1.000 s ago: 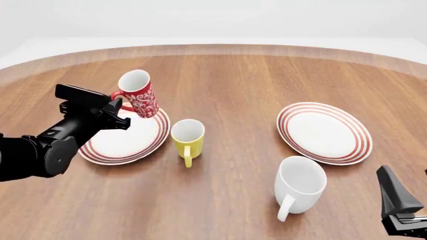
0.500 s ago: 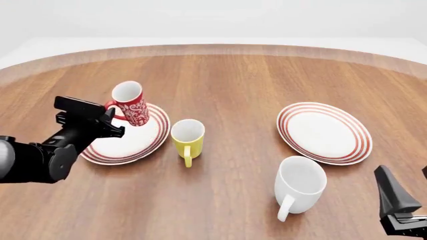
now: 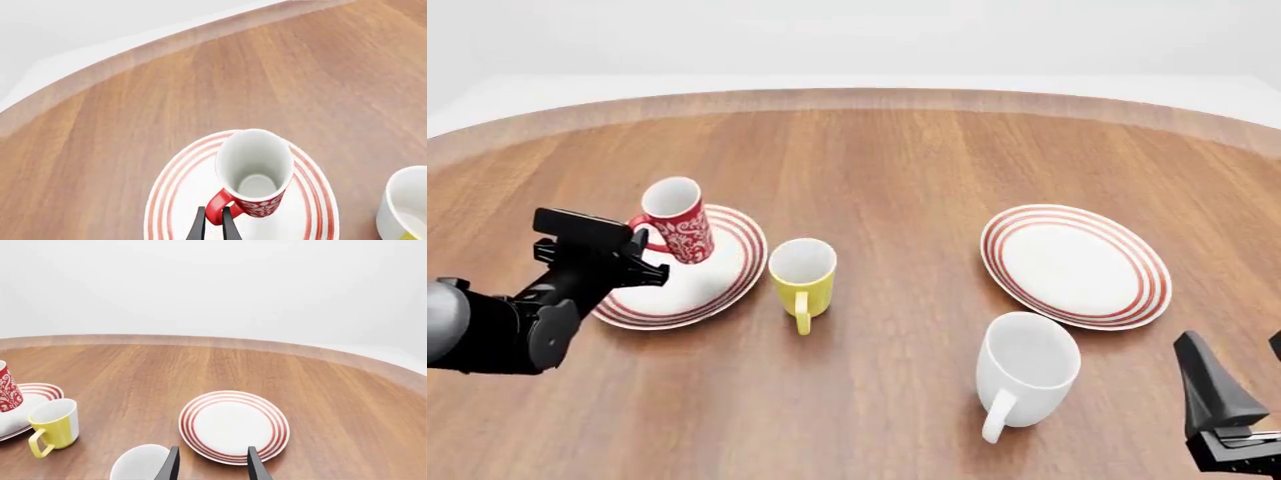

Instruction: Put the red mug on the left plate.

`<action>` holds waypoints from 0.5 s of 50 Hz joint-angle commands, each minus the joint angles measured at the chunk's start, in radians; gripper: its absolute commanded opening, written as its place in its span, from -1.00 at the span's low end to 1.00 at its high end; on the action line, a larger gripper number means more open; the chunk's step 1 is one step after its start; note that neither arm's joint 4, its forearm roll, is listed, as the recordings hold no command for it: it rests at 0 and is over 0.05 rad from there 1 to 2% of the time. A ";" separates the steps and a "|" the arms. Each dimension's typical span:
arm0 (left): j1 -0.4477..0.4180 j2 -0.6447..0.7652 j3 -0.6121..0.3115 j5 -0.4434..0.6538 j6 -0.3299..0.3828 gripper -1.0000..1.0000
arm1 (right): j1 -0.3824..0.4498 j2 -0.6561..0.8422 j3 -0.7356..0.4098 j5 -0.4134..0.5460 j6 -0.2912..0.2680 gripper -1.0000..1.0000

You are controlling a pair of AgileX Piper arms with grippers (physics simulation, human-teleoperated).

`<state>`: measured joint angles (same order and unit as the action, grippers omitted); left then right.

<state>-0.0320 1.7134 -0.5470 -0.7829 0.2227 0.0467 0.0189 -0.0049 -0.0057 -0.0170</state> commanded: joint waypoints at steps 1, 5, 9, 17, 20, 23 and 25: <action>0.010 0.016 0.002 -0.017 0.010 -1.00 | 0.001 -0.002 0.000 0.002 -0.001 1.00; 0.008 0.015 0.003 -0.016 0.007 -1.00 | 0.001 -0.001 0.000 0.001 -0.001 1.00; 0.010 0.018 0.000 -0.016 0.008 -1.00 | 0.001 0.001 -0.002 0.001 -0.001 1.00; 0.012 0.027 -0.008 -0.012 0.010 -1.00 | 0.000 0.000 -0.006 0.005 -0.001 1.00; 0.017 0.037 -0.012 -0.013 0.009 -1.00 | 0.000 0.001 0.000 -0.001 0.000 1.00; 0.016 0.039 -0.012 -0.012 0.008 -1.00 | 0.000 0.001 0.000 0.000 0.000 1.00; 0.017 0.040 -0.015 -0.011 0.009 -1.00 | 0.000 0.000 0.000 0.001 0.000 1.00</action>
<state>-0.0191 1.7441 -0.5524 -0.7935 0.2247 0.0469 0.0197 -0.0057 -0.0057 -0.0175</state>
